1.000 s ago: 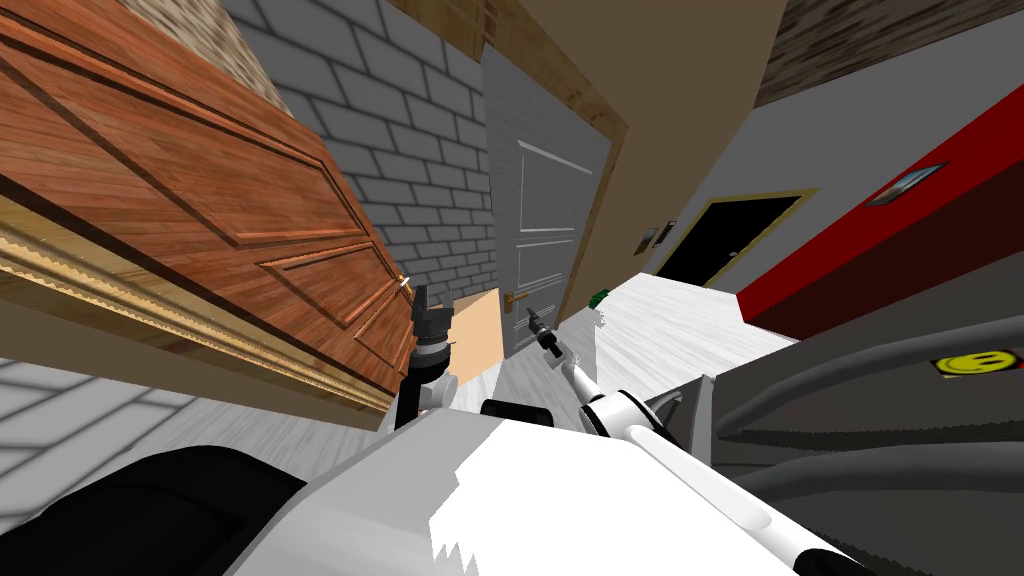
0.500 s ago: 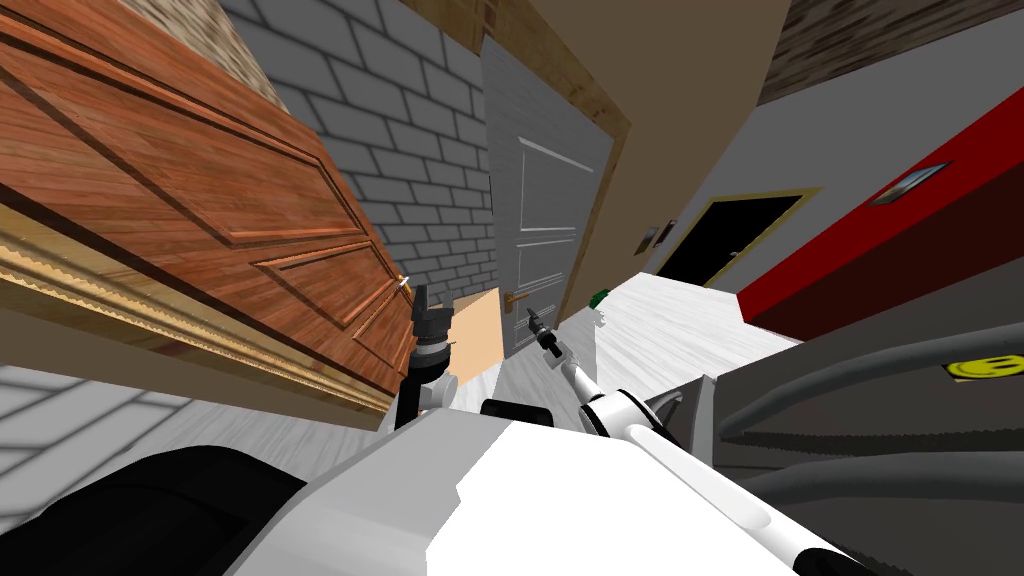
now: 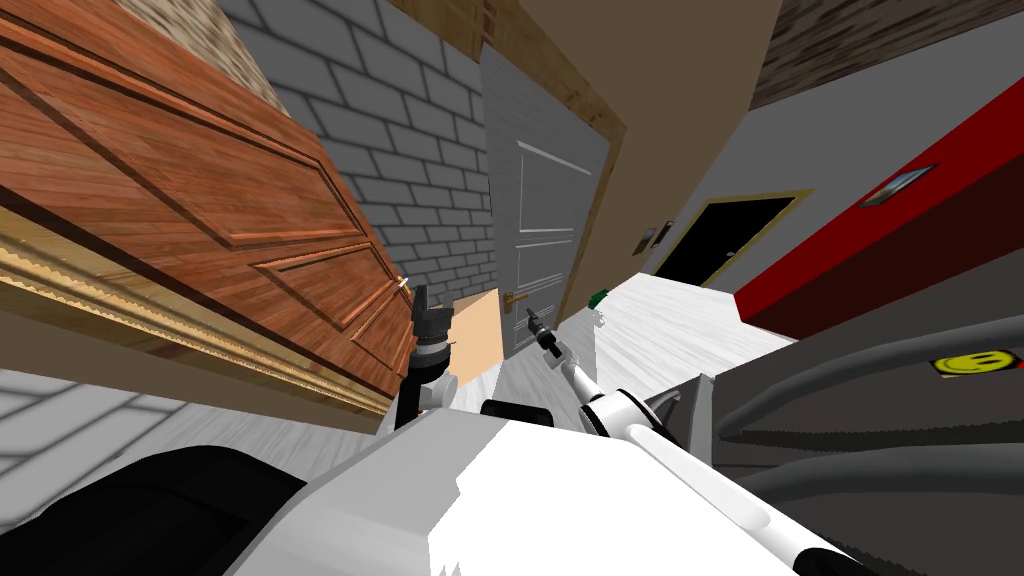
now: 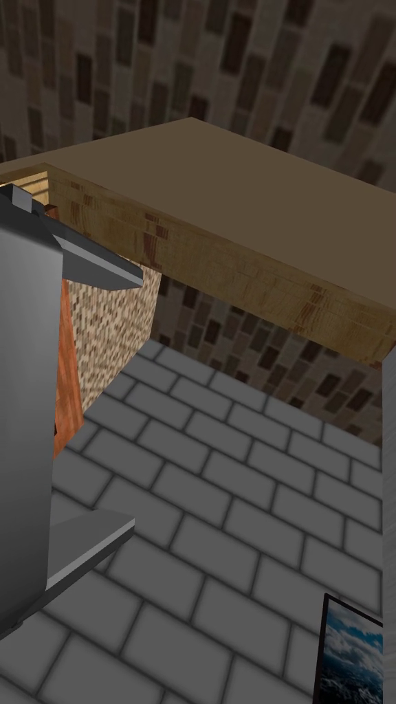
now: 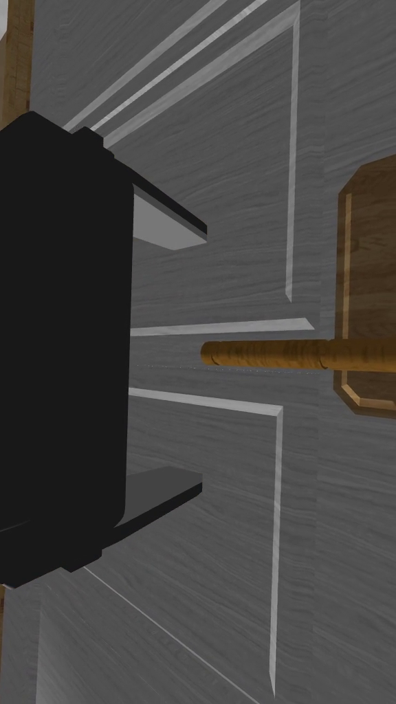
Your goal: Push the door open
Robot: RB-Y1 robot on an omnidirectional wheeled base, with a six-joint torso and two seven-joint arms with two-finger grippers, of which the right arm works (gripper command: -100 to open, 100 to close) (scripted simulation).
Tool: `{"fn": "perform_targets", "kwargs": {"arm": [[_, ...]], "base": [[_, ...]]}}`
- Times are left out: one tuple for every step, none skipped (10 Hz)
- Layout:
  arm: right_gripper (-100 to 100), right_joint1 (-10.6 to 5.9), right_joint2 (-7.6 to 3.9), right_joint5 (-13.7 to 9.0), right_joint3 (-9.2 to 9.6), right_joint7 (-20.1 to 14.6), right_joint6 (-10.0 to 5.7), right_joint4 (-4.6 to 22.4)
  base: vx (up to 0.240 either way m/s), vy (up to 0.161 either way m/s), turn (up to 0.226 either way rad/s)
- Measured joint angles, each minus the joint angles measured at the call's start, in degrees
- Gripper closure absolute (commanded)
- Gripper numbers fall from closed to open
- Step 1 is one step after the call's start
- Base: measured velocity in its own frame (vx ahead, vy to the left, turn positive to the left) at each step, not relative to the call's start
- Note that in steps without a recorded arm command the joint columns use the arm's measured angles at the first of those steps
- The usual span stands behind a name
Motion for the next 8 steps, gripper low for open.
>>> {"fn": "perform_targets", "kwargs": {"arm": [[-100, -0.03, -0.03, 0.04, 0.08, -0.16, -0.09, 0.06], [-100, -0.06, -0.05, 0.04, 0.1, -0.19, -0.15, 0.13], [-100, -0.07, -0.05, 0.04, 0.1, -0.19, -0.17, 0.15], [-100, -0.06, -0.05, 0.05, 0.1, -0.19, -0.17, 0.15], [-100, -0.06, -0.05, 0.05, 0.1, -0.19, -0.17, 0.15], [-100, -0.07, -0.05, 0.05, 0.1, -0.19, -0.17, 0.15], [-100, -0.07, -0.05, 0.05, 0.1, -0.19, -0.17, 0.16], [-100, -0.06, -0.05, 0.05, 0.1, -0.19, -0.17, 0.15]], "base": [[0.0, 0.0, 0.0], [0.0, 0.0, 0.0], [-0.006, 0.007, 0.029], [-0.004, 0.008, 0.027], [0.0, 0.0, 0.0], [-0.008, -0.012, -0.014], [0.0, -0.009, -0.02], [0.042, -0.001, -0.081]]}}
